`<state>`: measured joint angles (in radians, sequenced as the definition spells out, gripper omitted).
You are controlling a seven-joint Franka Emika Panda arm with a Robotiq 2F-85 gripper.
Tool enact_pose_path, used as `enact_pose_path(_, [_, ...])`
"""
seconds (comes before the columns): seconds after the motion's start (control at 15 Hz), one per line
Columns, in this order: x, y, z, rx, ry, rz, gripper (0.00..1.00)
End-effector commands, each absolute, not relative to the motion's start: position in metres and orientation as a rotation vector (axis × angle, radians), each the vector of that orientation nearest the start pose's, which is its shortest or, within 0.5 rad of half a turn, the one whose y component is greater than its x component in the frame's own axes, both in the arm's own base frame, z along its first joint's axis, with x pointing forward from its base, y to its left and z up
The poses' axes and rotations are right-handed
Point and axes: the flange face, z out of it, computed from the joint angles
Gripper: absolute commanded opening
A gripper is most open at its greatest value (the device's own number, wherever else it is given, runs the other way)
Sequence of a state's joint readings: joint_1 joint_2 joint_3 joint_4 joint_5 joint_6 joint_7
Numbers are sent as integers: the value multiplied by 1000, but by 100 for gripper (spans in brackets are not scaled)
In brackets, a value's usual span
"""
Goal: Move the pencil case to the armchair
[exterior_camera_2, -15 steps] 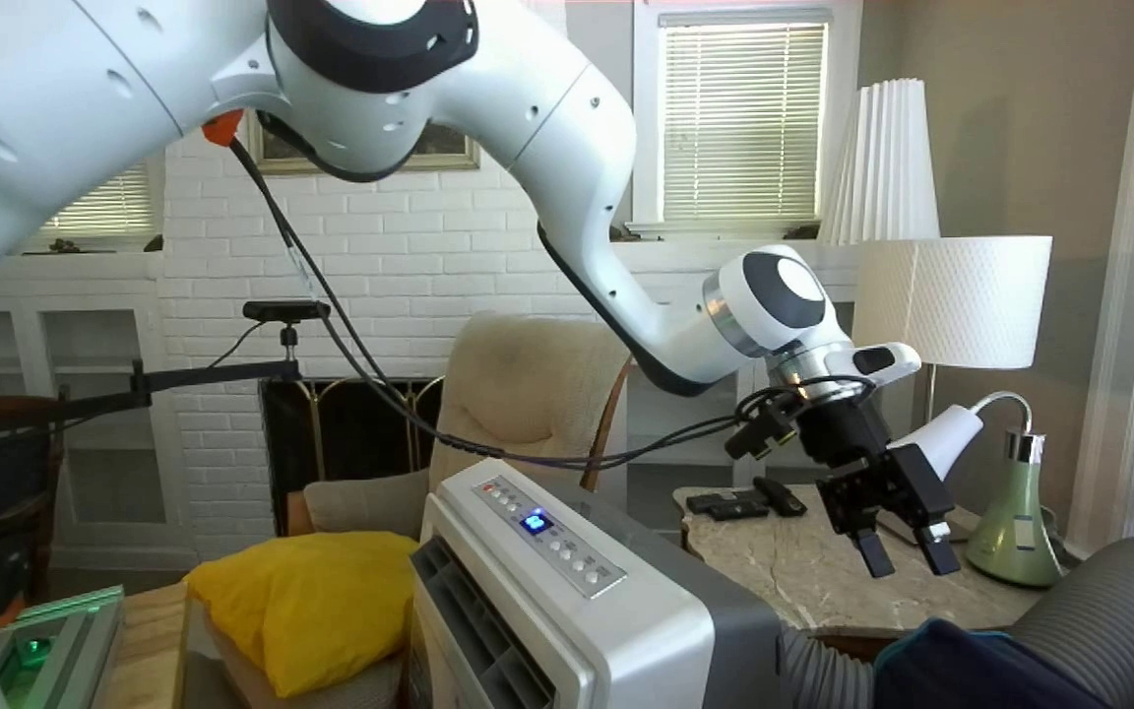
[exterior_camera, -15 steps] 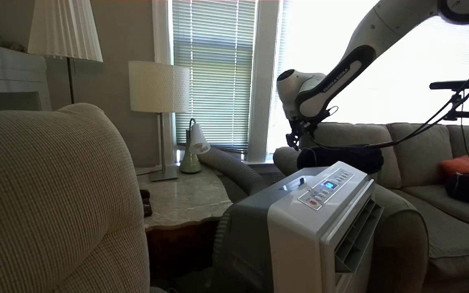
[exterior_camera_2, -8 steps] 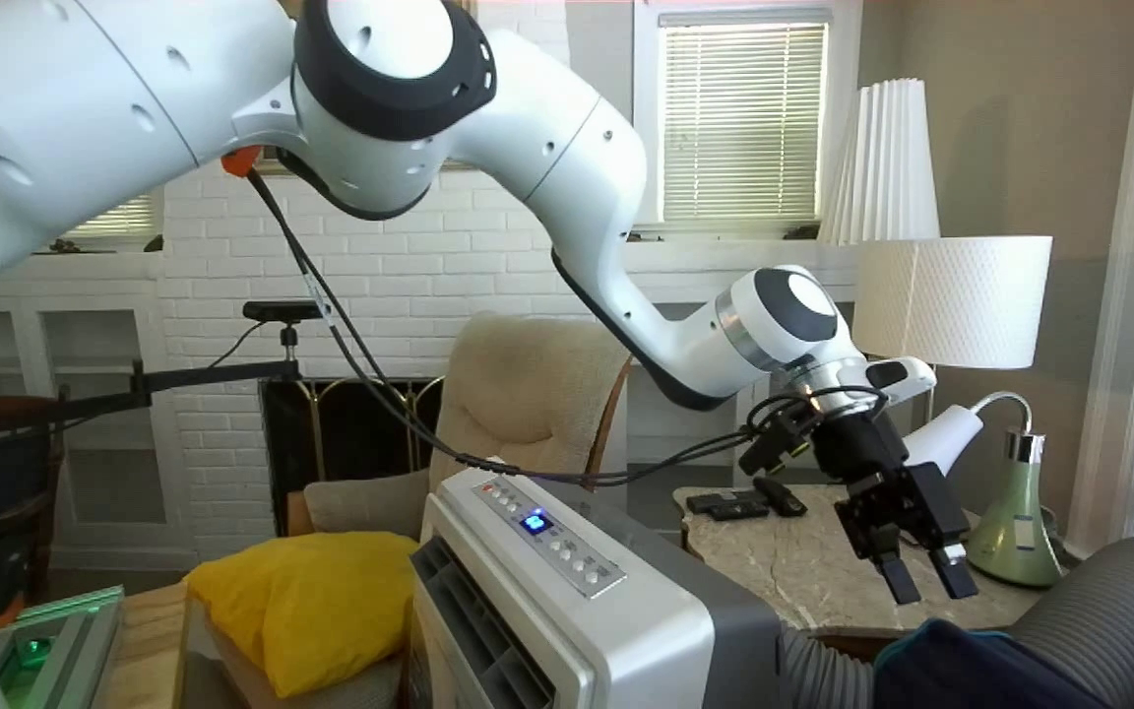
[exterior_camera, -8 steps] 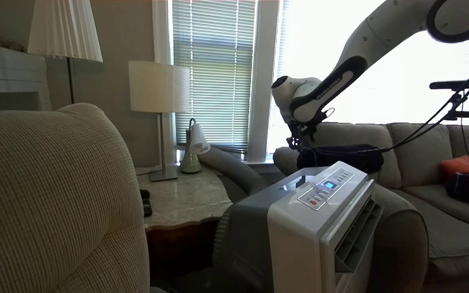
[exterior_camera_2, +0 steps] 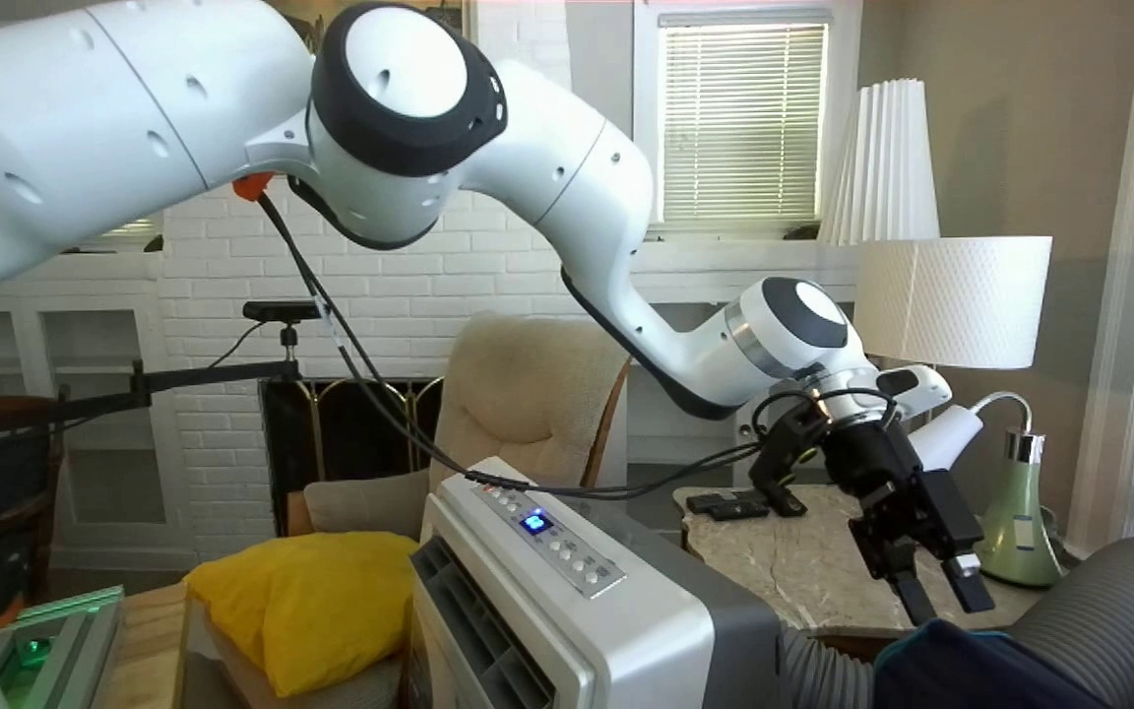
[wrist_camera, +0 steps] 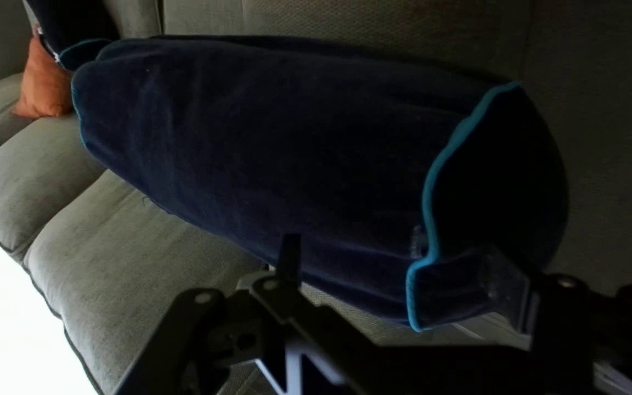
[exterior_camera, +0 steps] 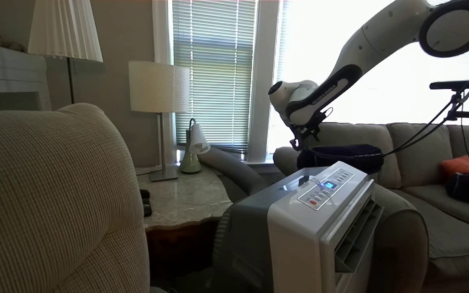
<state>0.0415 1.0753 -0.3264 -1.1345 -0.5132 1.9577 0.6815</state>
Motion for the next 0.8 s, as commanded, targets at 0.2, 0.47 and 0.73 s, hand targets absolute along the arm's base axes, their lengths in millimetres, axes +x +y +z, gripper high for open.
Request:
enact_pose_path(0.2, [735, -173, 148, 2237, -695, -96, 83])
enact_pose_path(0.47, [735, -176, 142, 2230, -694, -113, 71])
enact_pose_path(0.73, [736, -179, 141, 2224, -697, -122, 42])
